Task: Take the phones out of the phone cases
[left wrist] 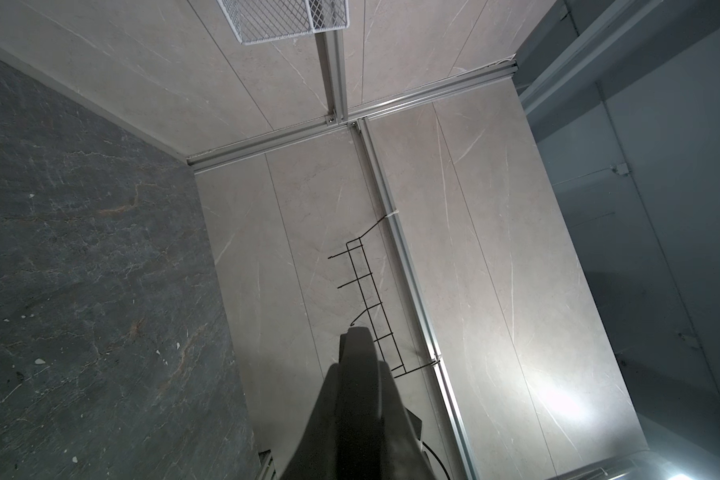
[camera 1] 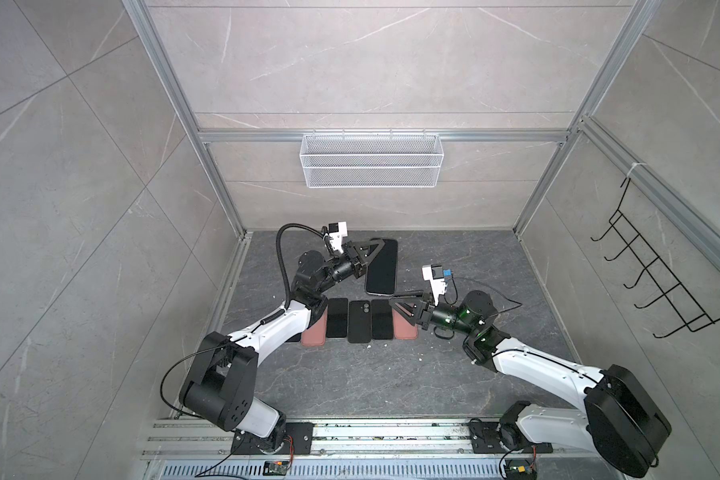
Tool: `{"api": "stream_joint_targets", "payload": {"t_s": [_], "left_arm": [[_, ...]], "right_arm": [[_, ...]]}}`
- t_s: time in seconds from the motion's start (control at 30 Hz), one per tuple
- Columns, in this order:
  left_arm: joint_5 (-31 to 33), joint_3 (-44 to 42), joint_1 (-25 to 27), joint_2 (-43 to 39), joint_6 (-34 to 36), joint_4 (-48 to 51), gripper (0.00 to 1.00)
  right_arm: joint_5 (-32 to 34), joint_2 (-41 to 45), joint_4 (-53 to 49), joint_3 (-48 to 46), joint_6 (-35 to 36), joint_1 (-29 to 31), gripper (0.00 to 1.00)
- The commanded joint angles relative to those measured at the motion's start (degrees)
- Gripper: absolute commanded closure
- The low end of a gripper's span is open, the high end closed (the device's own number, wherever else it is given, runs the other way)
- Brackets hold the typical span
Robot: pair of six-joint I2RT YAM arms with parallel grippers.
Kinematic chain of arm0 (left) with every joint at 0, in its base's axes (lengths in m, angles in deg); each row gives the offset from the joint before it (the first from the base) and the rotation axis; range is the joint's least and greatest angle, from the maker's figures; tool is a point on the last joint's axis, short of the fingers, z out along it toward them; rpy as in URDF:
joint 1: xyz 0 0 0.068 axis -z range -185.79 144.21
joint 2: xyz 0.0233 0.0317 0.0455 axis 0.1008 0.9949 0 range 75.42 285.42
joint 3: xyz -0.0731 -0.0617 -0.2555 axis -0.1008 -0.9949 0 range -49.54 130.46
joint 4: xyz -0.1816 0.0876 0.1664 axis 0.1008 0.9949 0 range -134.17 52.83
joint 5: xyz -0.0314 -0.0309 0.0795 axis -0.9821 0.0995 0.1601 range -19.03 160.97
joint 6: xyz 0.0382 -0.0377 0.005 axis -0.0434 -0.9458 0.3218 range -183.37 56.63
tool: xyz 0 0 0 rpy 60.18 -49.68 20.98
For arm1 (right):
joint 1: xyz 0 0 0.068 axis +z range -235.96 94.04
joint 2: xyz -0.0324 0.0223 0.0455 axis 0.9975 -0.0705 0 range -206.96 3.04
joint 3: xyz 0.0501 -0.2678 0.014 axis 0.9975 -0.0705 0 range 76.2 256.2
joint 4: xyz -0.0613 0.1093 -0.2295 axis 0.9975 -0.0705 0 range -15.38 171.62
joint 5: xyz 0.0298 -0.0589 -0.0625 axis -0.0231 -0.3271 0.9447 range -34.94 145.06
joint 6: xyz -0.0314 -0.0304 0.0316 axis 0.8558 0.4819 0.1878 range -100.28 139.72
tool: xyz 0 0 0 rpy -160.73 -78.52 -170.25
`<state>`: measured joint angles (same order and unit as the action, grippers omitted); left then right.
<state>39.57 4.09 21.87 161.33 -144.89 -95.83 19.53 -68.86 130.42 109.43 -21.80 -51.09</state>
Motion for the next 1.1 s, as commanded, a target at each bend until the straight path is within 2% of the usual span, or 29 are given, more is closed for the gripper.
{"api": "stream_joint_targets", "payload": {"t_s": [0.0,0.4,0.7,0.9,1.07], "left_arm": [[1.1,0.5,0.1,-2.6,-0.3,-5.1,1.00],[0.9,0.4,0.3,-2.5,-0.8,-7.0,1.00],[0.3,0.5,1.3,-2.1,-1.1,-8.8,1.00],[0.5,0.9,2.9,-1.8,-1.5,-10.1,1.00],[0.5,0.4,3.5,-2.1,0.8,-6.9,1.00]], "right_arm": [[0.1,-0.6,3.7,-0.6,-1.7,0.1,0.49],[0.1,-3.0,5.2,0.3,-2.9,-1.1,0.50],[-0.6,-6.6,10.4,-0.3,-6.3,-3.1,0.51],[-1.1,-10.9,16.4,-0.5,-10.7,-5.3,0.54],[-2.7,-12.0,21.9,-0.2,-14.9,-6.7,0.56]]}}
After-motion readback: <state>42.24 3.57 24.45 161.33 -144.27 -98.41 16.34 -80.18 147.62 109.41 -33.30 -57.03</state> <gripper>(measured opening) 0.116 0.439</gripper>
